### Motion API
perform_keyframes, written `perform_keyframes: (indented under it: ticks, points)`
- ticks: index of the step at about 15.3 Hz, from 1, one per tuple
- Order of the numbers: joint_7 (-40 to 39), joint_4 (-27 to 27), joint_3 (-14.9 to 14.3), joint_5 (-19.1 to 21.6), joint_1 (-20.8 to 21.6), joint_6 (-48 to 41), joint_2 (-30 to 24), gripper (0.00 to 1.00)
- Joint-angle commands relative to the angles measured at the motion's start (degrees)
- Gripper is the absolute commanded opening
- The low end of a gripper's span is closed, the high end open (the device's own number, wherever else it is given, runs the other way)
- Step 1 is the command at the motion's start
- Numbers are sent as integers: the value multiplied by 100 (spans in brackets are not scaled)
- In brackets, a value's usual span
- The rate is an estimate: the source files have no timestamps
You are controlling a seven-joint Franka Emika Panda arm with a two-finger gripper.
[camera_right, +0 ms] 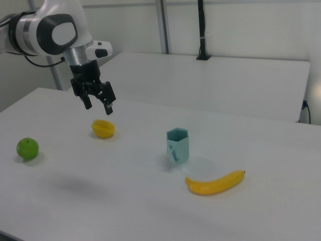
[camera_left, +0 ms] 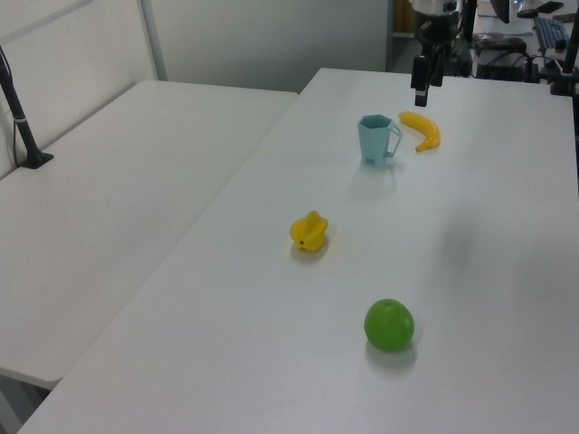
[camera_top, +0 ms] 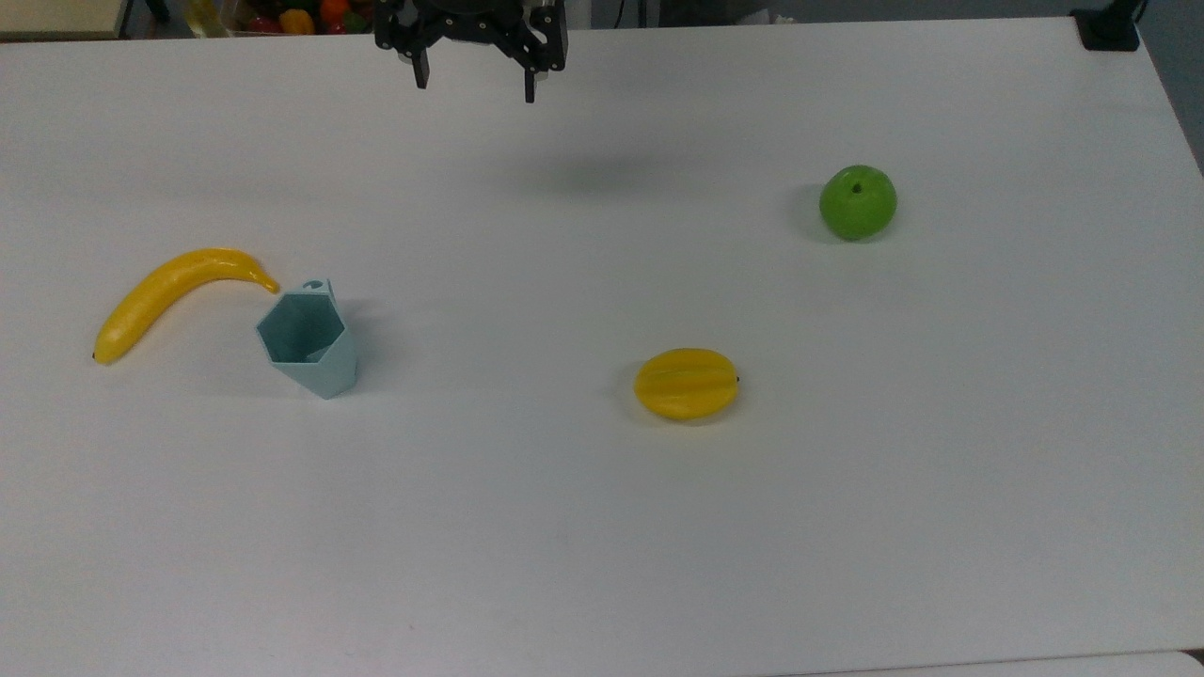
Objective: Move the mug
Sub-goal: 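Move the open gripper down toward the teal hexagonal mug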
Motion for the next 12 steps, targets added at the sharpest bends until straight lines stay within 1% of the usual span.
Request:
perform_keyframes:
  ticks: [1,6,9,12]
  points:
    - [-159,-39,-44,114,-42,-134,-52,100]
    - [-282,-74,-44,87,-95,15,-34,100]
    - [-913,-205,-44,43,-420,515,124,100]
    - [-1205,-468,-44,17,-771,1112,379,100]
